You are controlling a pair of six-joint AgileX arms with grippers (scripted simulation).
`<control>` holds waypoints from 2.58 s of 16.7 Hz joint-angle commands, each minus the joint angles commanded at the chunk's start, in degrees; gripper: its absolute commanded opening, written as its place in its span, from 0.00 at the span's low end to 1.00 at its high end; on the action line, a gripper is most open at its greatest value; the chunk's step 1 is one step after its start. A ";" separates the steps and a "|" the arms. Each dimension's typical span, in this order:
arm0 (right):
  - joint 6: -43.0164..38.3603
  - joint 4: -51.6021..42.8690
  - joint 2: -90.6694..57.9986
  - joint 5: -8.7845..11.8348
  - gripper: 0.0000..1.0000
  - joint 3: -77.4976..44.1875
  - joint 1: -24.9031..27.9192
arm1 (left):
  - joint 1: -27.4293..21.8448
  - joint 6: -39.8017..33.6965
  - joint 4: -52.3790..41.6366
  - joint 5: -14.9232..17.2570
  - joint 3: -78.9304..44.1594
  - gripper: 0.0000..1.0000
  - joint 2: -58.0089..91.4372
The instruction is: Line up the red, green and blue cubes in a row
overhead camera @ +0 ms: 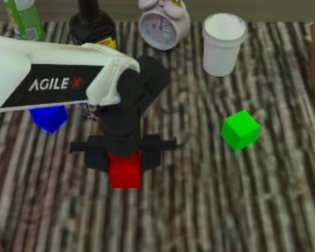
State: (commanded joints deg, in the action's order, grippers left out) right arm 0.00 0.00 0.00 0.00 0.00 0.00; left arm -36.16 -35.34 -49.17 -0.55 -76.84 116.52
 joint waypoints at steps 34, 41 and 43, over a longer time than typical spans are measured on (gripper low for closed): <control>0.00 0.00 0.00 0.00 1.00 0.00 0.00 | 1.02 -0.29 -14.46 -0.04 -9.27 1.00 -5.23; 0.55 -5.67 -8.83 0.01 1.00 -8.89 2.05 | 4.65 -0.02 -9.69 -0.37 -1.94 1.00 -13.29; 1.04 -10.40 -16.58 0.06 1.00 -16.43 3.72 | 7.76 0.53 -5.86 -0.56 3.89 1.00 -20.56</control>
State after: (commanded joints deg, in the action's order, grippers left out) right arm 1.04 -10.40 -16.58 0.06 -16.43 3.72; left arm -28.40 -34.81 -55.03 -1.11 -72.95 95.96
